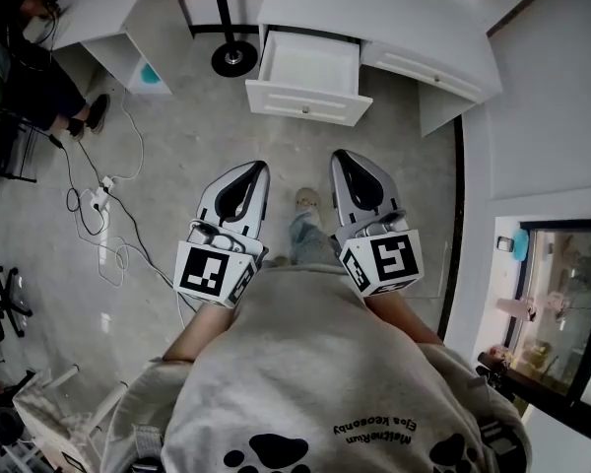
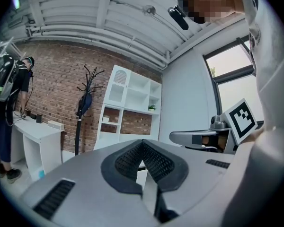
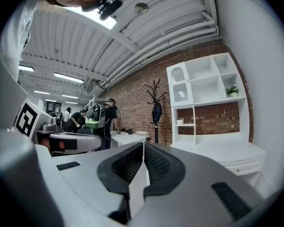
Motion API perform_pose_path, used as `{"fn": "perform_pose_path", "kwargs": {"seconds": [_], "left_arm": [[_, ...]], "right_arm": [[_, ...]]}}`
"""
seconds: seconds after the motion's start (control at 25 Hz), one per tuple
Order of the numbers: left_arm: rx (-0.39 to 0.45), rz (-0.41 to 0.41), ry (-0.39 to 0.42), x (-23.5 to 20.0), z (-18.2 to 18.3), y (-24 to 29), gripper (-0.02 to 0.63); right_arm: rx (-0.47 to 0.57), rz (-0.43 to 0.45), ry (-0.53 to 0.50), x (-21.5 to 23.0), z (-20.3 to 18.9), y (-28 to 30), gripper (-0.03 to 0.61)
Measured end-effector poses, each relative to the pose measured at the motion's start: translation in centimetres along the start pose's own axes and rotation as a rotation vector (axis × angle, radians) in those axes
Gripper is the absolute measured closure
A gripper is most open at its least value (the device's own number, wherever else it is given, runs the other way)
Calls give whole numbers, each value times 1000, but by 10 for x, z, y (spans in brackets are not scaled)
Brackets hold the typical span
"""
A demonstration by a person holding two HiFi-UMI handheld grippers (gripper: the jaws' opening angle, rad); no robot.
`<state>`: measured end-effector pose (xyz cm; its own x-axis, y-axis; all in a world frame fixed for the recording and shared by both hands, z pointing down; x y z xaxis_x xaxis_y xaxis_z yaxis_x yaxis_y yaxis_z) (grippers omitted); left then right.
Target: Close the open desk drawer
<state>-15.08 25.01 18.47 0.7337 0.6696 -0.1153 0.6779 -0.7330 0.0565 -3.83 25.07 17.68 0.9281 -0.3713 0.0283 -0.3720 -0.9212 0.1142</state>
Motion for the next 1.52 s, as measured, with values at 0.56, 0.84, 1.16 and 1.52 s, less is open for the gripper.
{"fn": "perform_pose_path", "kwargs": {"seconds": [0.56, 0.84, 1.16, 1.52], "left_arm": [[-6, 78, -10, -54, 15, 161, 595], [-4, 108, -9, -73, 16, 220, 595], [-10, 97, -25, -90, 8, 246, 595], [-66, 36, -3, -122, 1, 266, 595]], "right_arm": [[-17, 93, 15, 126, 13, 136, 545], [-26, 129, 29, 171, 7, 183, 545], [-41, 142, 28, 182, -1, 210, 545], [-85, 114, 48, 174, -9, 233, 545]]}}
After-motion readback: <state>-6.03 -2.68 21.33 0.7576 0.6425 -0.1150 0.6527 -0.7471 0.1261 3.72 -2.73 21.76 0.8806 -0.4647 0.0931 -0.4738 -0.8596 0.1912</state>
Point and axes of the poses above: the fingertips, and each gripper's own axes: y forward along the fingers, x to its right, z out of its top, the point moved 1 cm from there along -y, backward along the fingers, and after that the axes turned 1 degree about -x, right-handed, at the moved point
